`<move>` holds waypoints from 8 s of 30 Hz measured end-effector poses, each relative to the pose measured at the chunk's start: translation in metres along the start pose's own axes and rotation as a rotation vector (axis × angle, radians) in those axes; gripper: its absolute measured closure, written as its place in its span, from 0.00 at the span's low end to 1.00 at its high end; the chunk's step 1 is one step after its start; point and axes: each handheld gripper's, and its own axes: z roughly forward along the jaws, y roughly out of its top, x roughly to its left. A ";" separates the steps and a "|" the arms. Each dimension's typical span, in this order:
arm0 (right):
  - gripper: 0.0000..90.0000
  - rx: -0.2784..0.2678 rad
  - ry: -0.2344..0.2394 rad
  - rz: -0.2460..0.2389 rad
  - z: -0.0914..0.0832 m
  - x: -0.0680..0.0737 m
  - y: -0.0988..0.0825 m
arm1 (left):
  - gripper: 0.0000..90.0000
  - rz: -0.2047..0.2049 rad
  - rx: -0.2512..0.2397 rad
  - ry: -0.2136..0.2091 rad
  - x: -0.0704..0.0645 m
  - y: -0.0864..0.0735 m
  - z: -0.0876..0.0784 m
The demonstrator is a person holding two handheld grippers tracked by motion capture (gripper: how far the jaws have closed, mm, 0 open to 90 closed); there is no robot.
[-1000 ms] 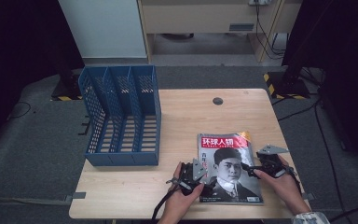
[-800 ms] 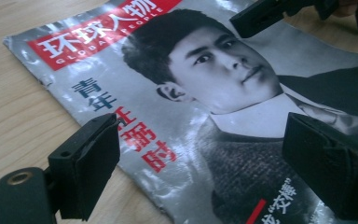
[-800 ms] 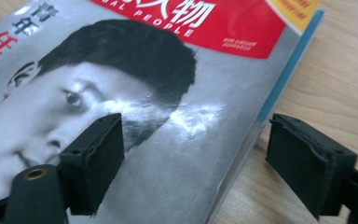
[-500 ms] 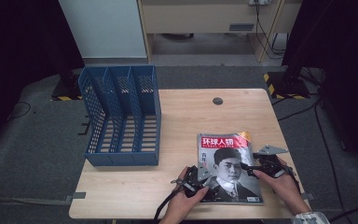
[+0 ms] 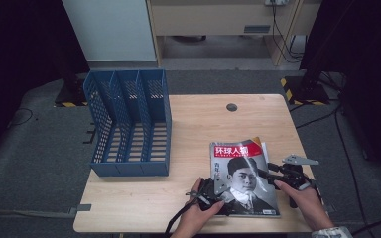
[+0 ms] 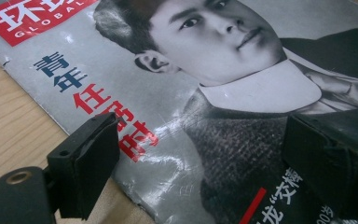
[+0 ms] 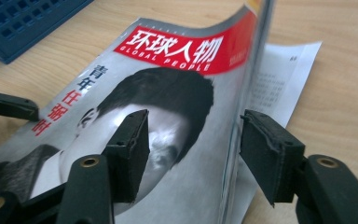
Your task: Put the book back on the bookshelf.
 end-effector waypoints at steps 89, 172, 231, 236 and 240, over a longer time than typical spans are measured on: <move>0.70 0.069 0.054 -0.139 0.039 0.034 0.005 | 0.68 -0.310 -0.030 -0.071 0.056 -0.003 -0.009; 0.35 0.077 -0.095 -0.204 0.054 0.042 0.000 | 0.72 -0.286 0.103 -0.170 0.126 0.085 0.029; 0.26 0.088 -0.250 -0.120 0.037 -0.001 -0.001 | 0.96 -0.245 0.079 -0.181 0.107 0.133 -0.031; 0.26 0.086 -0.250 -0.121 0.037 -0.001 -0.001 | 0.96 -0.238 0.061 -0.178 0.108 0.143 -0.046; 0.26 0.084 -0.250 -0.124 0.037 -0.001 -0.001 | 0.96 -0.243 0.045 -0.173 0.111 0.147 -0.054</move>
